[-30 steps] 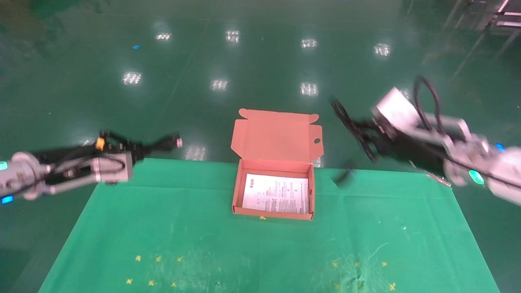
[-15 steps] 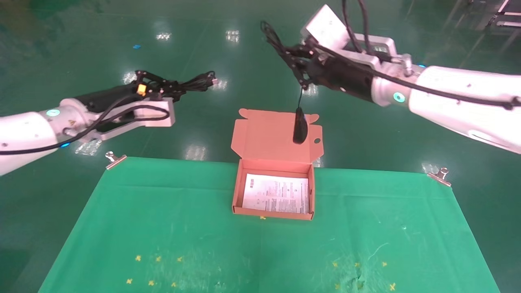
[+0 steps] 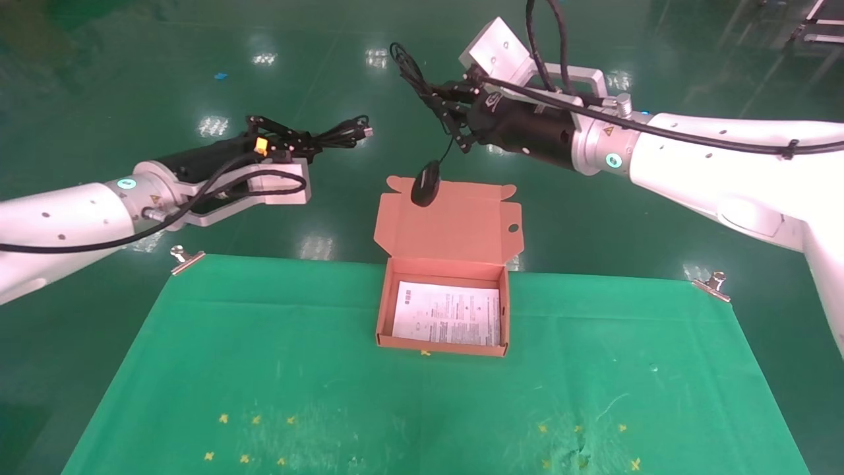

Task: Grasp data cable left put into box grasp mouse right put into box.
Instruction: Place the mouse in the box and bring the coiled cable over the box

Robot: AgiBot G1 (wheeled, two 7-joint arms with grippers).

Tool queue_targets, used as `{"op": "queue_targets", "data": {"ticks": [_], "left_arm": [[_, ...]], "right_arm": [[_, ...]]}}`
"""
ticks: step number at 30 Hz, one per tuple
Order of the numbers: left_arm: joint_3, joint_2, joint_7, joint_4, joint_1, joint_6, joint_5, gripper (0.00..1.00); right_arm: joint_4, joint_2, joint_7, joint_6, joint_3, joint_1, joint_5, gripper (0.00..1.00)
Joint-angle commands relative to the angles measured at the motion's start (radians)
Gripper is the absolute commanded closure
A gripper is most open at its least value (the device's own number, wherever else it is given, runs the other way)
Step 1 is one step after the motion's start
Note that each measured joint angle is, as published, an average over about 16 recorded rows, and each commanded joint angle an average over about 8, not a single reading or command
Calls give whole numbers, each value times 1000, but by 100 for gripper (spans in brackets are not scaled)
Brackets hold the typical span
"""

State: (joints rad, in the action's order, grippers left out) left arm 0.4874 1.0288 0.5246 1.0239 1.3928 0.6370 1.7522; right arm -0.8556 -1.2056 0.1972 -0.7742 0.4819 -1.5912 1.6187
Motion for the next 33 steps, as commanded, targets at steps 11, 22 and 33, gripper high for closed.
{"op": "queue_targets", "data": {"ticks": [11, 22, 33], "left_arm": [[10, -26, -27, 18, -36, 9, 26, 100], [15, -99, -100, 60, -104, 3, 100, 100], [18, -118, -204, 117, -124, 1, 185, 100]], "right_arm": [[83, -30, -66, 0, -5, 30, -34, 100], [136, -53, -93, -13, -8, 89, -67, 100], [263, -117, -133, 45, -29, 164, -122, 100]]}}
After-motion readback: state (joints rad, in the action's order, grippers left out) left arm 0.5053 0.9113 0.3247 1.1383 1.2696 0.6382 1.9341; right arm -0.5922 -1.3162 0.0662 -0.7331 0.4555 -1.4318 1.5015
